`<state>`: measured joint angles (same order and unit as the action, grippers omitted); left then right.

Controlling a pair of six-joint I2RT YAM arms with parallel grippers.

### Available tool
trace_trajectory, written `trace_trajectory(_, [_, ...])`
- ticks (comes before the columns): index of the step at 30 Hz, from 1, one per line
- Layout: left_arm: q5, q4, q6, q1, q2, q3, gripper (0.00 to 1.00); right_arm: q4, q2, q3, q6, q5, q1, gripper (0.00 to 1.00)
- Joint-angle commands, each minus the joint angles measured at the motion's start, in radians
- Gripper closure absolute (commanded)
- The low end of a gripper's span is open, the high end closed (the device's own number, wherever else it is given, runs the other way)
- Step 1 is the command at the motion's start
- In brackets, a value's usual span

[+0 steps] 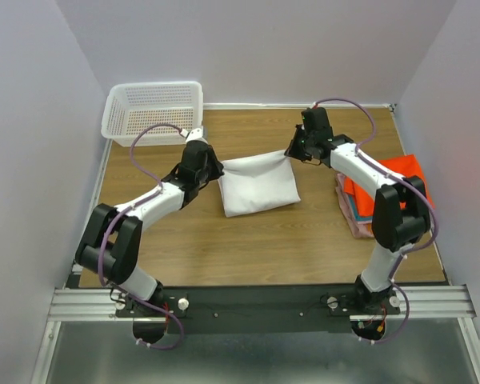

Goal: Fold and stack the t-shirts
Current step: Fold the tshirt

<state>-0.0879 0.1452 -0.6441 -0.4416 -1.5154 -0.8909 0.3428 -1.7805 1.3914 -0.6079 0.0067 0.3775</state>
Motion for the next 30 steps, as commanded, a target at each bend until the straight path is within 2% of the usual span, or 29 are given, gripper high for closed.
trace_trajectory(1, [0.027, 0.028, 0.029, 0.024, -0.074, -0.048, 1.0, -0.028, -0.068, 0.063, 0.037, -0.043, -0.017, 1.0])
trace_trajectory(12, [-0.062, -0.042, 0.049, 0.053, -0.271, -0.181, 1.0, -0.028, -0.287, 0.193, 0.068, -0.112, -0.043, 0.98])
trace_trajectory(13, [-0.064, -0.05, 0.057, 0.055, -0.284, -0.193, 1.0, -0.028, -0.296, 0.207, 0.068, -0.116, -0.045, 0.97])
trace_trajectory(14, [-0.062, -0.055, 0.06, 0.055, -0.298, -0.204, 1.0, -0.028, -0.306, 0.213, 0.068, -0.117, -0.051, 0.9])
trace_trajectory(15, [-0.056, -0.055, 0.064, 0.055, -0.301, -0.218, 0.8, -0.028, -0.322, 0.221, 0.068, -0.119, -0.051, 0.86])
trace_trajectory(16, [-0.053, -0.055, 0.072, 0.055, -0.301, -0.223, 0.68, -0.028, -0.33, 0.239, 0.071, -0.12, -0.054, 0.74])
trace_trajectory(17, [-0.052, -0.055, 0.075, 0.055, -0.295, -0.233, 0.33, -0.027, -0.336, 0.248, 0.074, -0.126, -0.057, 0.6])
trace_trajectory(18, [-0.053, -0.055, 0.084, 0.053, -0.29, -0.238, 0.18, -0.027, -0.342, 0.264, 0.076, -0.132, -0.06, 0.52])
trace_trajectory(19, [-0.053, -0.056, 0.089, 0.053, -0.284, -0.243, 0.09, -0.027, -0.339, 0.264, 0.076, -0.14, -0.061, 0.51])
trace_trajectory(20, [-0.053, -0.065, 0.092, 0.053, -0.269, -0.252, 0.02, -0.027, -0.332, 0.268, 0.077, -0.163, -0.063, 0.29])
trace_trajectory(21, [-0.049, -0.07, 0.095, 0.053, -0.259, -0.253, 0.02, -0.027, -0.323, 0.267, 0.085, -0.178, -0.063, 0.01])
trace_trajectory(26, [0.008, -0.067, 0.084, 0.038, -0.169, -0.212, 0.02, -0.028, -0.182, 0.189, 0.089, -0.286, -0.063, 0.0])
trace_trajectory(30, [0.059, -0.018, 0.06, -0.014, -0.075, -0.109, 0.02, -0.077, -0.038, 0.016, 0.07, -0.416, -0.051, 0.0])
